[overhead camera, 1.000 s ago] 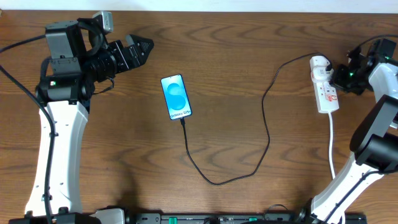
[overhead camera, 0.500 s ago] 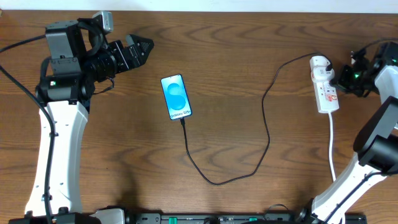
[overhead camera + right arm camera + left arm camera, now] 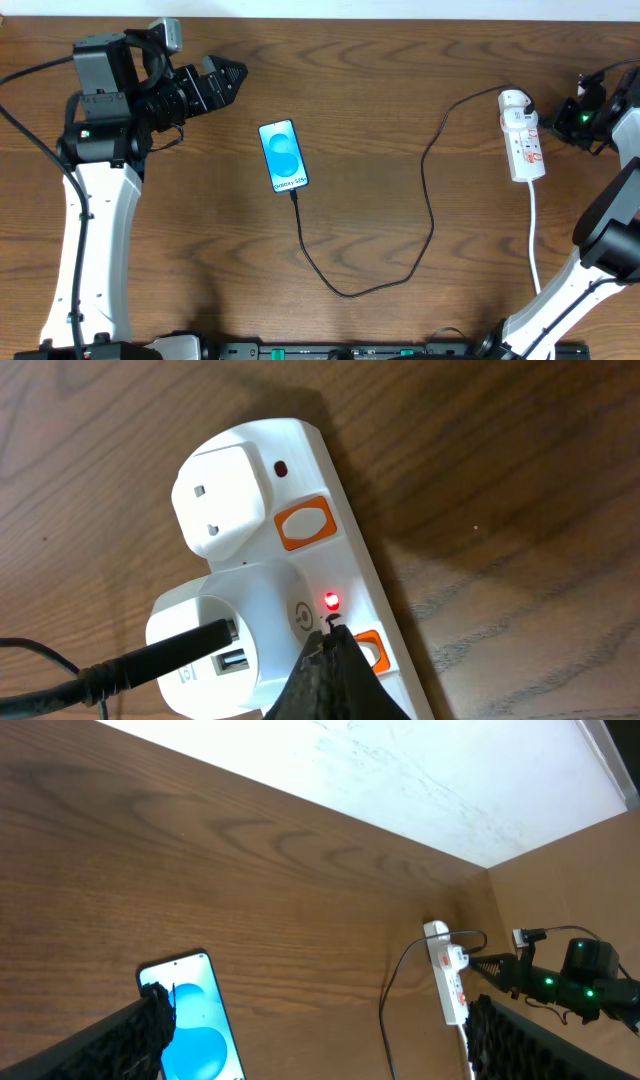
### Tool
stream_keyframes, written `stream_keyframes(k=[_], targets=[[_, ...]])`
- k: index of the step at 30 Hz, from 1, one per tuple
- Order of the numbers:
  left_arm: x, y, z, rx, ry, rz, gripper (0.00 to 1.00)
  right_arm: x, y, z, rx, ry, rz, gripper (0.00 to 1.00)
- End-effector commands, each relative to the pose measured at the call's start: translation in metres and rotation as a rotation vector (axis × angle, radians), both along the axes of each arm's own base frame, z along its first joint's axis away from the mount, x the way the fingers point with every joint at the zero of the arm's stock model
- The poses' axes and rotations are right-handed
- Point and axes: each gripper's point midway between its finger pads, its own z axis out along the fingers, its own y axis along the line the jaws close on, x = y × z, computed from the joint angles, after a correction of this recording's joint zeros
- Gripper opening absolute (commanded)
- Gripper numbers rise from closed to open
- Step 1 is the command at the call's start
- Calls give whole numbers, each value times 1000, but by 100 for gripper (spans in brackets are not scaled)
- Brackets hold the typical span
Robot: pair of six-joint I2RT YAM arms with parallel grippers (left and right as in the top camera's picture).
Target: Plug charger to phone and switch on socket
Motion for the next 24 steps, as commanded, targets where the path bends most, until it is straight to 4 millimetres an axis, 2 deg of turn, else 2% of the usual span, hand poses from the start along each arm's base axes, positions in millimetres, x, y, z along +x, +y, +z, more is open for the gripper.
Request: stream_keyframes(k=[1, 3, 6, 10, 14, 16, 17, 20, 24], targets=[[0, 0, 3, 5, -10, -1, 94, 6, -4, 17, 9, -33, -29, 1], [0, 0, 3, 5, -10, -1, 93, 6, -9, 26, -5, -39, -46, 1], [0, 0, 3, 5, -10, -1, 93, 5, -15, 53, -51, -76, -59, 1], [0, 0, 3, 5, -10, -1, 93, 1, -14, 112, -117, -171, -66, 2], [0, 0, 3, 5, -10, -1, 93, -9, 7, 169, -132, -266, -31, 2], [0, 0, 3, 5, -10, -1, 93, -18, 26, 195, -138, -306, 13, 2], [0, 0, 3, 5, -10, -1, 94, -26, 53, 215, -131, -347, 98, 2], [0, 0, 3, 5, -10, -1, 93, -43, 101, 237, -112, -386, 249, 2], [0, 0, 3, 5, -10, -1, 94, -65, 159, 249, -158, -381, 409, 3]])
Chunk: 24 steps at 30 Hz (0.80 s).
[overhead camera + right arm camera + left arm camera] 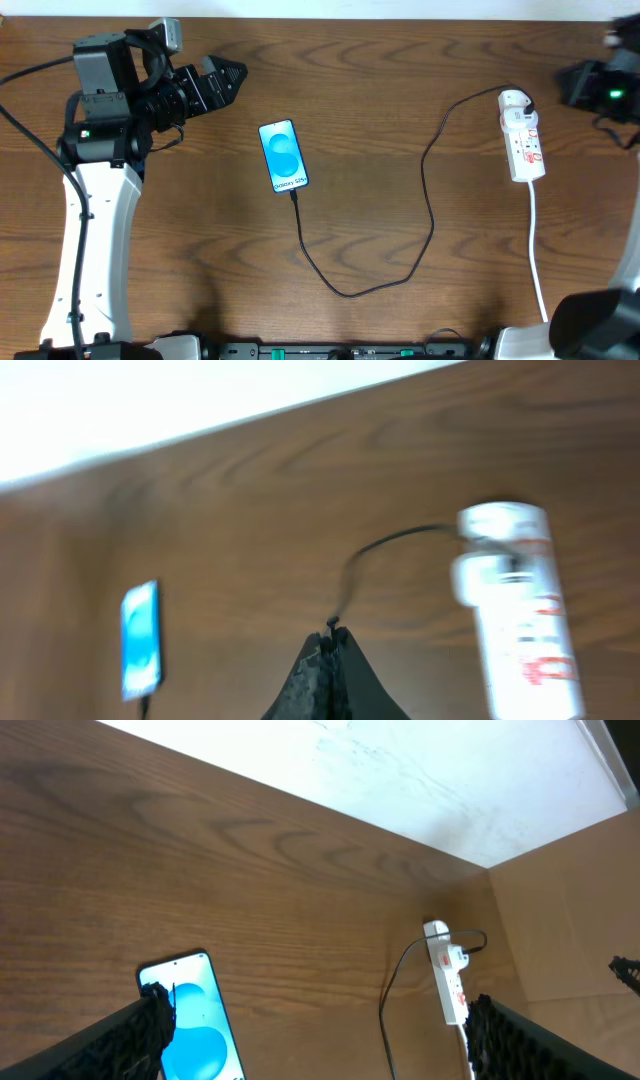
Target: Plug charger to phone and switch on socket
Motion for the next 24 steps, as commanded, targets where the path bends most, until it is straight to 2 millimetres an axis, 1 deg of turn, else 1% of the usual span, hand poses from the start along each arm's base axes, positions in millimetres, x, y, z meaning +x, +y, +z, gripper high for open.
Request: stream_keyframes(k=[1, 3, 6, 8, 9, 10, 12, 13, 14, 15, 17, 19, 21, 24], targets=[[0, 0, 3, 6, -11, -2, 93, -15, 58, 14, -72, -35, 187, 3], [0, 0, 3, 6, -11, -2, 93, -21, 83, 15, -98, -29, 240, 5], [0, 0, 3, 6, -11, -2, 94, -25, 115, 11, -144, -17, 305, 8], [0, 0, 3, 6, -11, -2, 93, -27, 135, 8, -185, -17, 343, 13], [0, 0, 3, 6, -11, -2, 94, -28, 143, 8, -200, -20, 358, 18], [0, 0, 3, 6, -11, -2, 93, -29, 152, 8, -215, -24, 376, 26], [0, 0, 3, 6, -11, -2, 93, -32, 165, 6, -238, -26, 403, 50], [0, 0, 3, 6, -11, -2, 94, -34, 171, 6, -248, -26, 415, 68], [0, 0, 3, 6, -11, -2, 93, -35, 177, 6, -253, -29, 427, 82], [0, 0, 3, 6, -11, -2, 94, -36, 181, 6, -253, -34, 437, 89], [0, 0, 3, 6, -11, -2, 93, -35, 189, 9, -241, -47, 441, 95], [0, 0, 3, 6, -11, -2, 93, -34, 193, 11, -226, -51, 433, 99], [0, 0, 3, 6, -11, -2, 93, -33, 193, 12, -225, -60, 430, 99], [0, 0, 3, 6, -11, -2, 93, -23, 190, 19, -242, -103, 406, 99]])
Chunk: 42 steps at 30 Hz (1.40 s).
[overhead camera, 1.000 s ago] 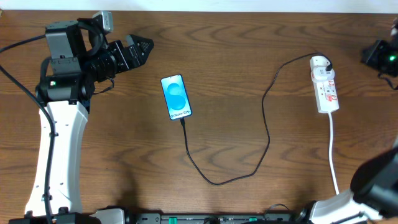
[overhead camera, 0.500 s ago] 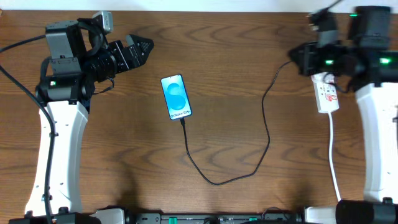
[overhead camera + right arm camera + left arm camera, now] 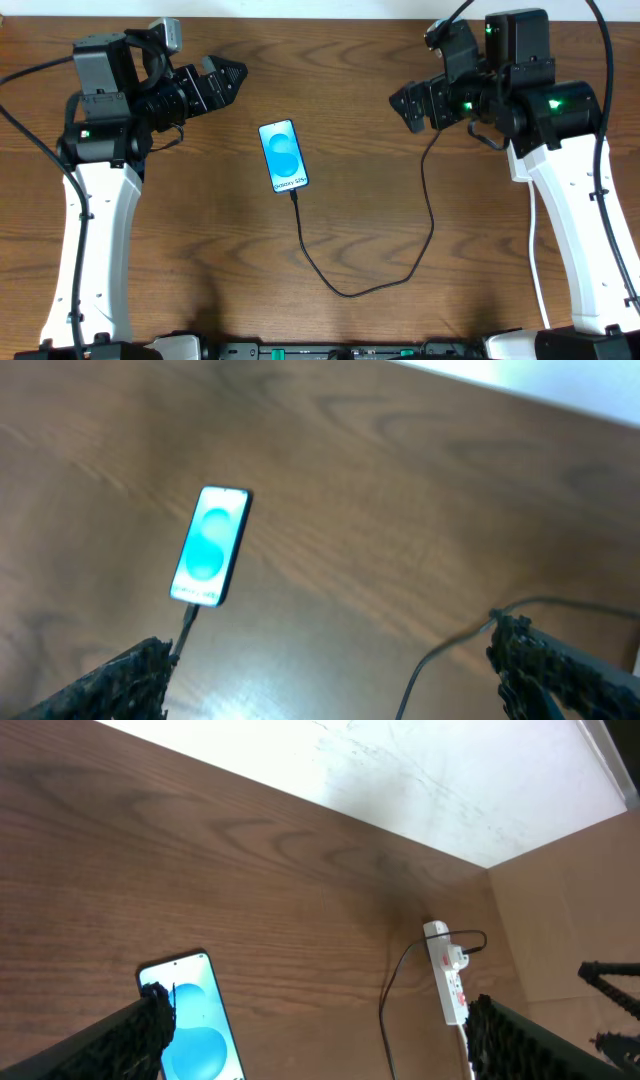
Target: Plug charger to phone and switch on socket
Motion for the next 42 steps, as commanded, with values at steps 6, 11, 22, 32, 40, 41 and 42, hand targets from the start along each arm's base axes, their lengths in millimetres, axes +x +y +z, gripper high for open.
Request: stream_keyframes(k=[6, 11, 22, 32, 40, 41, 42], targets=[[0, 0, 3, 6, -10, -2, 93, 3, -10, 9, -24, -37, -53, 99], [0, 0, 3, 6, -10, -2, 94, -5, -16, -2, -58, 15, -72, 99], [0, 0, 3, 6, -10, -2, 93, -7, -25, -7, -111, 24, -91, 99], [0, 0, 3, 6, -10, -2, 93, 11, -52, -8, -225, -44, -210, 99], [0, 0, 3, 6, -10, -2, 93, 3, -87, -16, -228, -221, -325, 99], [0, 0, 3, 6, -10, -2, 94, -2, -92, -19, -214, -234, -333, 99], [0, 0, 3, 6, -10, -2, 93, -8, -97, -22, -195, -254, -341, 99]])
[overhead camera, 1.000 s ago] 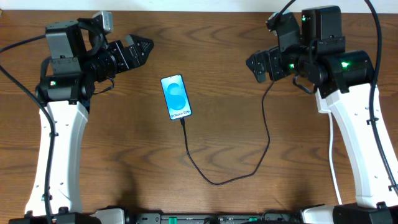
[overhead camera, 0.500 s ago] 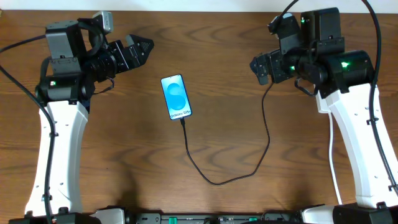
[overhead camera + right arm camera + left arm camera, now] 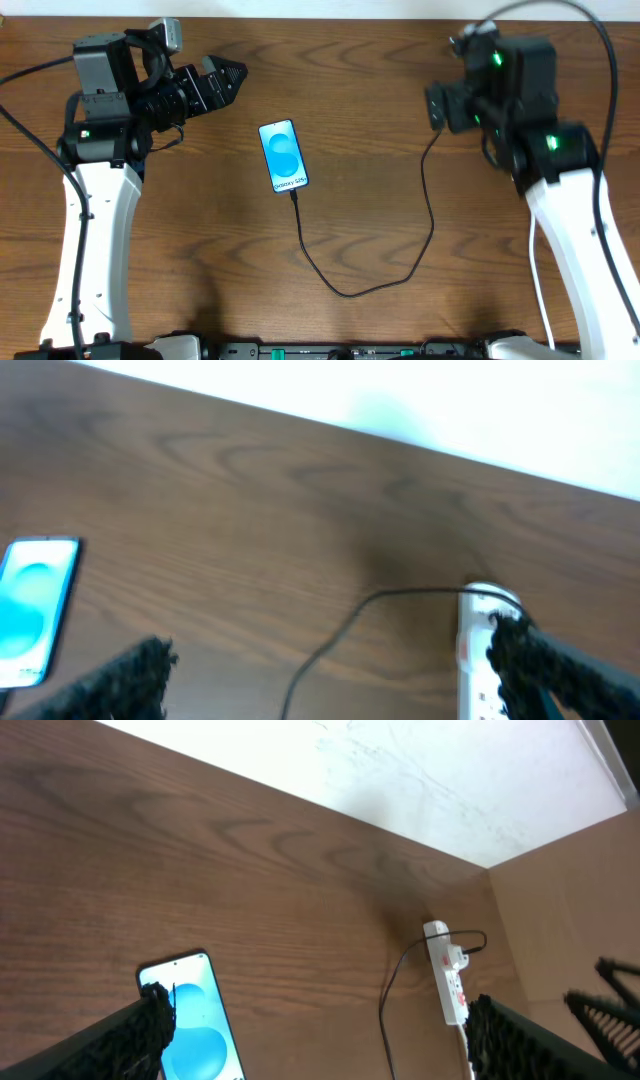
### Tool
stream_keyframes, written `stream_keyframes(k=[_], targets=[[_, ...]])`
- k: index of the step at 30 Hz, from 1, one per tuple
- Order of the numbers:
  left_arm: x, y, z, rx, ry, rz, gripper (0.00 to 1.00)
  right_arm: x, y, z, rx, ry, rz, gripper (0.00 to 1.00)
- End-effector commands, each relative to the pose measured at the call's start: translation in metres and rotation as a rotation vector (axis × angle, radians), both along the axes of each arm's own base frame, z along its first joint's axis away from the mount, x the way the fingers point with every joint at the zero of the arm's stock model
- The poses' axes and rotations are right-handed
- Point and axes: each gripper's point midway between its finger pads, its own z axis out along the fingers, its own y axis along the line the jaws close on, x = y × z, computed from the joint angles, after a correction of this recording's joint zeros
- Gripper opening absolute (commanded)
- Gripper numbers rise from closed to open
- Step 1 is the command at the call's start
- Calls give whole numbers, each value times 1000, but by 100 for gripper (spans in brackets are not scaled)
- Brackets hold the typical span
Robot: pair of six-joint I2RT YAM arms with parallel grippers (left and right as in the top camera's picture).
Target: Plug charger to phone and switch on socket
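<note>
The phone lies face up with its blue screen lit, also seen in the left wrist view and the right wrist view. A black charger cable is plugged into its near end and loops right and back toward the white power strip. In the overhead view my right arm hides the strip. My left gripper is open, raised left of the phone. My right gripper is open in the air, left of the strip.
The strip's white lead runs toward the table's front edge on the right. A white wall borders the back edge of the wooden table.
My right arm has shifted right and toward the back. Its camera was on the phone and now faces the back edge and the strip. The left arm has not moved.
My right gripper was shut with its tip at the strip's switch, a red light lit beside it and the phone screen lit. Then it was shut and far off to the right. Then it stood open above mid-table, and it is open near the strip now.
</note>
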Motion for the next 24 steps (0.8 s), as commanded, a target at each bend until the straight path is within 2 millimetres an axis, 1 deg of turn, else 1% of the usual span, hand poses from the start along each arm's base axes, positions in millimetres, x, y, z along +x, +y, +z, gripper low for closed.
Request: stream_keyframes(k=[1, 5, 7, 10, 12, 15, 16, 20, 24], targets=[[0, 0, 3, 5, -10, -1, 93, -27, -32, -8, 15, -63, -57, 99], [0, 0, 3, 5, -10, -1, 93, -61, -58, -21, 37, -133, -110, 99], [0, 0, 3, 5, -10, -1, 94, -78, -66, -27, 32, -174, -132, 99], [0, 0, 3, 5, -10, -1, 93, -102, -70, -36, -5, -254, -120, 99], [0, 0, 3, 5, -10, -1, 93, -115, -71, -42, -11, -303, -119, 99], [0, 0, 3, 5, -10, -1, 93, -133, -71, -57, -7, -384, -123, 99], [0, 0, 3, 5, -10, -1, 93, -135, -71, -60, -7, -395, -123, 99], [0, 0, 3, 5, -10, -1, 94, -148, -69, -89, 0, -454, -116, 99], [0, 0, 3, 5, -10, -1, 93, -154, -60, -113, 22, -498, -67, 99]])
